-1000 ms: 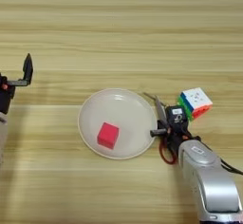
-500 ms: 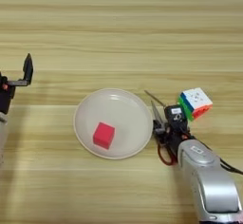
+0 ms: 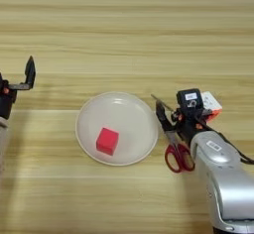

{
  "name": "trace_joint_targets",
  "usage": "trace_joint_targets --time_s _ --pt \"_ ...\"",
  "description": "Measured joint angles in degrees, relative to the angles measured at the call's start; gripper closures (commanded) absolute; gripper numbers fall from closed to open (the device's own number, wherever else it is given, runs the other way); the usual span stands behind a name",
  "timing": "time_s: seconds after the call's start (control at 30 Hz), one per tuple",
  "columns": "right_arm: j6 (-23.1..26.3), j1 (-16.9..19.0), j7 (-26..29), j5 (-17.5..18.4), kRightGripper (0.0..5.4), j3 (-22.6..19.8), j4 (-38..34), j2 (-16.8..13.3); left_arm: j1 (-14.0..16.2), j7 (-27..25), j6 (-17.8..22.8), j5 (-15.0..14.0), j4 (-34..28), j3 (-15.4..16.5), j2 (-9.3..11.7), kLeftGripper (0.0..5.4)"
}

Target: Move the objects on the table

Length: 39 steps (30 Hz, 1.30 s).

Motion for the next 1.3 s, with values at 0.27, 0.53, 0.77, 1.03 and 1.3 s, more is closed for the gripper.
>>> trace_joint_targets --time_s 0.27,0.53,0.77,1.03,1.3 --pt "-9.4 0.6 6.4 0.1 0.04 3.7 -3.3 -3.2 0.0 0.0 0.0 0.0 0.1 -0.1 -0.1 0.0" --pt "-19.0 0.6 17.5 2.0 0.02 5.8 -1.3 -8.5 0.0 0.0 0.0 0.0 0.2 -0.3 -0.6 0.0" --pt "-26.7 -0.3 30.7 3.4 0.02 7.9 7.5 -15.3 0.0 0.4 -0.1 0.1 0.2 -0.4 -0.8 0.0" --pt "-30.4 -1.0 42.8 6.5 0.02 11.4 15.4 -18.1 0.0 0.5 -0.1 0.1 0.2 -0.4 -1.1 0.0" --pt "-30.7 -4.0 44.5 6.1 0.02 14.8 18.8 -17.5 0.0 0.7 -0.1 0.2 0.2 -0.5 -1.3 0.0"
